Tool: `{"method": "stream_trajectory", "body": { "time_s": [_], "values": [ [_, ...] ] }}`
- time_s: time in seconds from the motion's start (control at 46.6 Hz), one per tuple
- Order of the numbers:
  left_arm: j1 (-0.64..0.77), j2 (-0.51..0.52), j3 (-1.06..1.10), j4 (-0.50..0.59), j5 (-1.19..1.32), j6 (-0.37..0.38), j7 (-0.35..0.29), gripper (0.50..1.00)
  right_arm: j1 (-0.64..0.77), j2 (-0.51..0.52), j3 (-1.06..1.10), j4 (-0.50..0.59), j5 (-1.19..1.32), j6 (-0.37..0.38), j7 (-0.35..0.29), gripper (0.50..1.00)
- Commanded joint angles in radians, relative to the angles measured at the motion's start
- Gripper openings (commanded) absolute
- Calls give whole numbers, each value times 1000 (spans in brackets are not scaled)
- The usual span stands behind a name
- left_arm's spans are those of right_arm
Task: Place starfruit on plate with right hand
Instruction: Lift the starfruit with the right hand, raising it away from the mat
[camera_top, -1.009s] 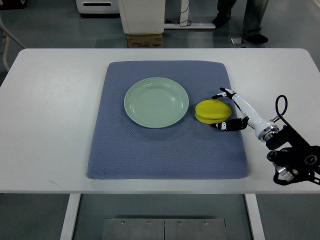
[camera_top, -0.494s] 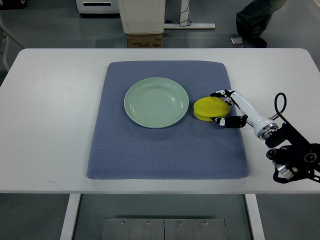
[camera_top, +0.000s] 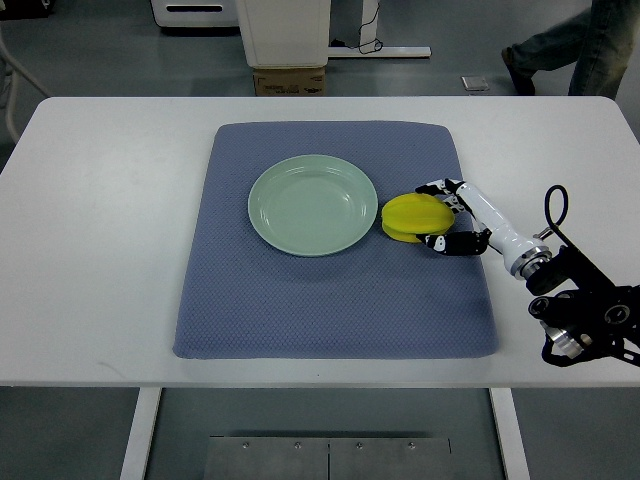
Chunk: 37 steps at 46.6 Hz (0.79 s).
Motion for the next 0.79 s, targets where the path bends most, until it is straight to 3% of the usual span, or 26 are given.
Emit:
{"method": "stream_trajectory", "body": {
  "time_s": [0.0, 0.429, 0.773],
  "values": [
    [0, 0, 0, 0, 0, 0, -1, 1000, 2, -2, 1, 1, 20, 18, 1, 500],
    [0, 0, 0, 0, 0, 0, -1, 1000, 26, -18, 46, 12, 87, 81, 25, 500],
    [0, 0, 0, 0, 0, 0, -1, 1000, 54, -130, 133, 35, 87, 173, 26, 500]
  ]
}}
